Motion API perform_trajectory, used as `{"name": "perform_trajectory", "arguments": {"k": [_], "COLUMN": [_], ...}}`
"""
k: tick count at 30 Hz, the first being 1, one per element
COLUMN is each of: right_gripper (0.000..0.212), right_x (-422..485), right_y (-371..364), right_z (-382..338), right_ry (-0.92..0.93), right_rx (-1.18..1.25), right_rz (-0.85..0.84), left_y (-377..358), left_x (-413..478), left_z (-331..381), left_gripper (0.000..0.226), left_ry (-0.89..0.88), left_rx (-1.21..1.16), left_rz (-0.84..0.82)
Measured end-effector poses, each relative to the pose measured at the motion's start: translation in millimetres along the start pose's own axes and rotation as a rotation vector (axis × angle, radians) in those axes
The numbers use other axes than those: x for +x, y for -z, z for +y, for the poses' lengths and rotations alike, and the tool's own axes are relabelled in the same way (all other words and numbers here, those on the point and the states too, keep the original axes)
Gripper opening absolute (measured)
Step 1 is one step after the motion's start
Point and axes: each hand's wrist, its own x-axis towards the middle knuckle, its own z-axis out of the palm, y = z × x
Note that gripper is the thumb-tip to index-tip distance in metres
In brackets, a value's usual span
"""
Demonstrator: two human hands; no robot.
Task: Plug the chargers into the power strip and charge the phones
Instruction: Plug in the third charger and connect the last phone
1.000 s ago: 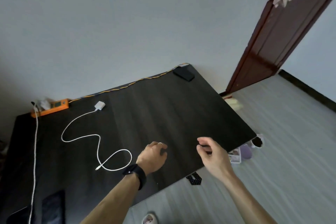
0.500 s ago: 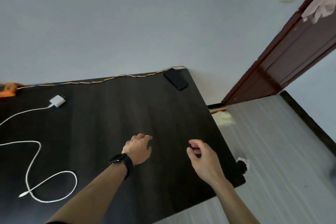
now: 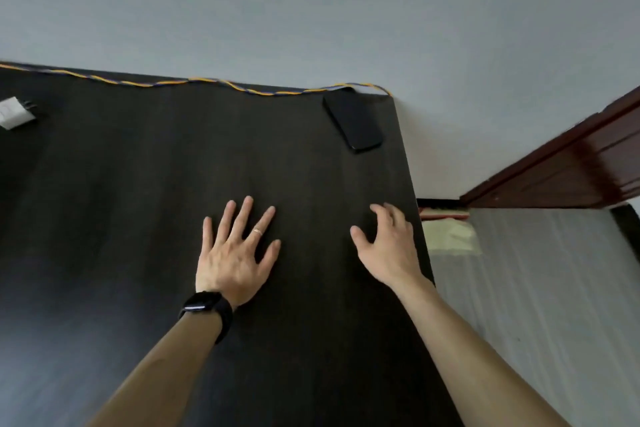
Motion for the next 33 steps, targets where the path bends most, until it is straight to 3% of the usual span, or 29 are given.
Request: {"name": "perform_trajectory", "arguments": {"k": [4,8,13,18,21,25,29,33], "right_gripper": [0.078,0.075,0.080,0.037,0.040,0.072,0.098,0.103], "right_x": [76.5,141.1,143.0,82.2,73.8,94.4,112.7,98.4], "right_y": [-1.8,-1.6,-27.6,-53.1,-55.7,-37.9,-18.6,-11.2], "right_z": [-9.6,-23.5,-32.9,-15.2,-13.2,-32.6,-47.1,-41.1], "right_ry": [0.115,0.064,0.030,0.075,0.087,-0.105,-0.271,-0.282], "right_rx": [-0.117,-0.145,-0.173,0.006,0.031,0.029,0.227,0.323], "right_rz": [0.073,0.099,0.106,0.410,0.480,0.448,0.249,0.075], "left_y": [-9.8,-10.9,-7.2,-7.2,-9.3,-11.0,-12.5,-14.3], "left_x": [4.9,4.2,8.2,5.5,4.1,5.6,6.9,5.2], "left_z": [-2.0,-0.1,-1.3,-2.2,-1.6,-1.3,-2.6,-3.3], "left_gripper": [0.063,0.062,0.061,0.061,0.061,0.061,0.061,0.061], "left_ry": [0.010,0.024,0.035,0.037,0.040,0.040,0.041,0.041], "left_rx": [-0.003,-0.015,-0.011,-0.016,-0.020,-0.015,-0.002,-0.012], "left_rz": [0.053,0.061,0.047,0.062,0.081,0.086,0.094,0.102]}}
